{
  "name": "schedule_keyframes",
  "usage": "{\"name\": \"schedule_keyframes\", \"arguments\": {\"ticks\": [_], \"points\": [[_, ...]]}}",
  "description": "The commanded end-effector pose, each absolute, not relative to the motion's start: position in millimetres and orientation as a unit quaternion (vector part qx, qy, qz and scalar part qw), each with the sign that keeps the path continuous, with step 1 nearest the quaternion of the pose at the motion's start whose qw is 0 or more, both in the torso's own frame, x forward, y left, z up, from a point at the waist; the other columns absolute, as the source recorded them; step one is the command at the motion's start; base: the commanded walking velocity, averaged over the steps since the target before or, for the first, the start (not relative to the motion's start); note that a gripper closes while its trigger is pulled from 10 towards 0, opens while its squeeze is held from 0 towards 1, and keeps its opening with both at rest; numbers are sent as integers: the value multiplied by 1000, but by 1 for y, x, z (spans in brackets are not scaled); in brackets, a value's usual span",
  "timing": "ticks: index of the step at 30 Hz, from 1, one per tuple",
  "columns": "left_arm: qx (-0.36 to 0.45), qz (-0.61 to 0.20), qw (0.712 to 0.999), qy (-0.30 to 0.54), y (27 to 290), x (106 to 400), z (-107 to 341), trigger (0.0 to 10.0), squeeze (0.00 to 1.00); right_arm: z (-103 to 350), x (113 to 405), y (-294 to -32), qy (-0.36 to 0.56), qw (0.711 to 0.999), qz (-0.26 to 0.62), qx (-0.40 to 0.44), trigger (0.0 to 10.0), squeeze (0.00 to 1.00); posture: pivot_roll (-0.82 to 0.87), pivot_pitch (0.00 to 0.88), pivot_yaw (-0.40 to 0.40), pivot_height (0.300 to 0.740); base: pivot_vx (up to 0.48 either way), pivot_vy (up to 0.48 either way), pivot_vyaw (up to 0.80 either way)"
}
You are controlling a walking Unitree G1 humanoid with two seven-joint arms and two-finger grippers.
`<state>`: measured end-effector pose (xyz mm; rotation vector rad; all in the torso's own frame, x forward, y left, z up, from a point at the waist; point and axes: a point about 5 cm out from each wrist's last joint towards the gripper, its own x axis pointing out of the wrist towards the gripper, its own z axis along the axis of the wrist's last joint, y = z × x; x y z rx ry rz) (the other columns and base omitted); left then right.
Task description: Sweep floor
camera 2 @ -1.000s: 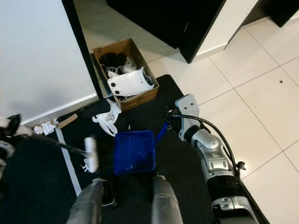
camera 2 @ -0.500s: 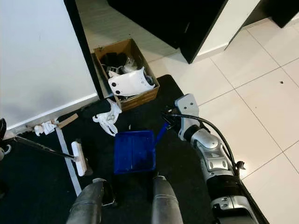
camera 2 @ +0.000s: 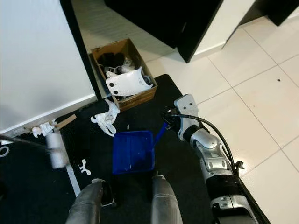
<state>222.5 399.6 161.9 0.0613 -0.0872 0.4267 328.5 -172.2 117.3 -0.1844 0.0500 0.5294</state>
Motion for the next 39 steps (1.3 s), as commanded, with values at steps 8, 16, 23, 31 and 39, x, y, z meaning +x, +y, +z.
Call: {"name": "schedule_keyframes", "arguments": {"ticks": [8,16,23,31,39], "points": [[-7,240,967,80,391,212,88,10000,0,111,326,-176,34,961,260,-89,10000,0,-71,326,-42,740,0,0,0],[-52,189,974,109,345,223,50,10000,0,112,324,-179,34,961,257,-92,10000,0,-89,330,-43,740,0,0,0],[-133,126,979,87,302,235,43,10000,0,112,323,-181,35,962,255,-93,10000,0,-91,335,-46,740,0,0,0],[-232,90,967,58,271,245,48,10000,0,113,324,-180,35,961,258,-92,10000,0,-89,335,-48,740,0,0,0],[-293,47,954,38,237,255,57,10000,0,113,324,-179,35,960,260,-94,10000,0,-94,336,-47,740,0,0,0]]}}
